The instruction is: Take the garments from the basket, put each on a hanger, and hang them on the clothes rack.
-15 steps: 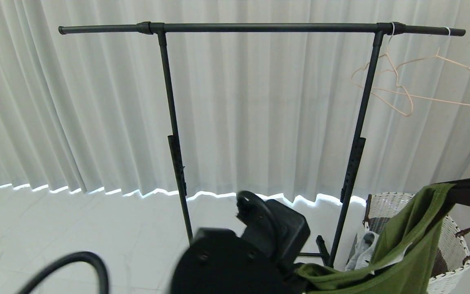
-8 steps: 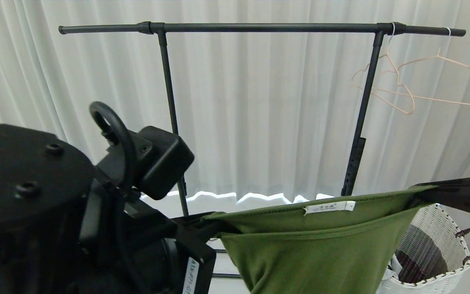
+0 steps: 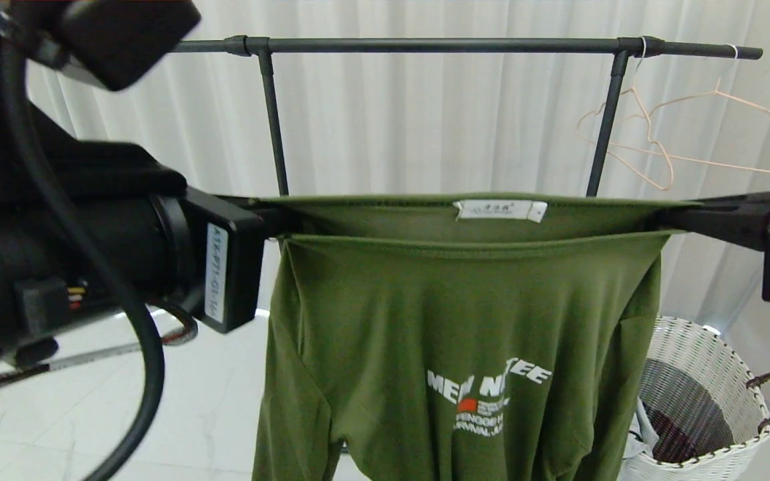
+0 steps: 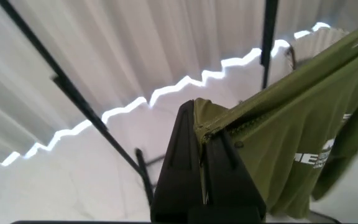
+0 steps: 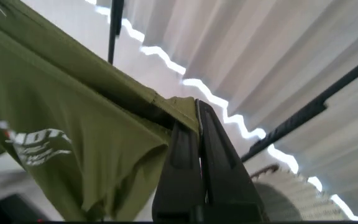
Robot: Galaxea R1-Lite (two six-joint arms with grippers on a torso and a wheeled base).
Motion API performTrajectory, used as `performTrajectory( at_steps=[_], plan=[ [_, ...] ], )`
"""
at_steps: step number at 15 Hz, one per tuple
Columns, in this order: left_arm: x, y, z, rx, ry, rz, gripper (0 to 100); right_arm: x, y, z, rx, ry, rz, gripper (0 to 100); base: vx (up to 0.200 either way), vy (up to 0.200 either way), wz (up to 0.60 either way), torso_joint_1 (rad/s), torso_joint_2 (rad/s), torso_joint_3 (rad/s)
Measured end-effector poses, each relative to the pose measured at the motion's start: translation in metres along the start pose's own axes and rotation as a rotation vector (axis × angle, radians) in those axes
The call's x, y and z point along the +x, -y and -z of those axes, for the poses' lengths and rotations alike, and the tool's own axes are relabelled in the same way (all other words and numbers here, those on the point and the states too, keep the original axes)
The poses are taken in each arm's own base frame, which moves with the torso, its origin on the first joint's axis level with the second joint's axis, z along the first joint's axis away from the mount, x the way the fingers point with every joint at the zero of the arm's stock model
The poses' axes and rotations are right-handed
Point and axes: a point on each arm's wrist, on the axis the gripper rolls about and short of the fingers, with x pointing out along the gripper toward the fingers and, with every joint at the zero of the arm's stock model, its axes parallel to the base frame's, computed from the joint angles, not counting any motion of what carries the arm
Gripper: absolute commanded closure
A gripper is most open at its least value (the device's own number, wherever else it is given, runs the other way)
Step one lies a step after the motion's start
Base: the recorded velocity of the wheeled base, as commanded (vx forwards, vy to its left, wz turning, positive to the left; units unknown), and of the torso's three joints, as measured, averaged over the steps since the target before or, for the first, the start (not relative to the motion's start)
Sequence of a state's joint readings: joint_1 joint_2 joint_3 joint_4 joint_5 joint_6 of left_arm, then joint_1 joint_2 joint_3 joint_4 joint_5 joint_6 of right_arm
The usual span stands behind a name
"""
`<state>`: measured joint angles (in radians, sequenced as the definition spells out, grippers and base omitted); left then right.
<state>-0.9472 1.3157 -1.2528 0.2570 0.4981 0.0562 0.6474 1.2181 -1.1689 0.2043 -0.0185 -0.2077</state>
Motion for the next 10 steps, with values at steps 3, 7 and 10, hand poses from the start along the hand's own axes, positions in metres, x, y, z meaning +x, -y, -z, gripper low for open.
performTrajectory(
  at_steps=[3, 7, 10],
  plan=[
    [-0.003, -0.013, -0.015, -0.014, 0.046, -0.031, 100, 0.006, 0.006, -0.028, 0.043, 0.037, 0.006, 100, 0.0, 0.0, 0.0, 0.0, 0.0, 0.0],
    [-0.008, -0.017, -0.023, -0.028, 0.076, -0.036, 100, 0.0, 0.009, -0.04, 0.192, -0.053, -0.009, 100, 0.0, 0.0, 0.0, 0.0, 0.0, 0.0],
    [-0.007, -0.016, -0.024, -0.029, 0.081, -0.013, 100, -0.011, 0.01, -0.039, 0.245, -0.081, -0.004, 100, 0.0, 0.0, 0.0, 0.0, 0.0, 0.0]
  ],
)
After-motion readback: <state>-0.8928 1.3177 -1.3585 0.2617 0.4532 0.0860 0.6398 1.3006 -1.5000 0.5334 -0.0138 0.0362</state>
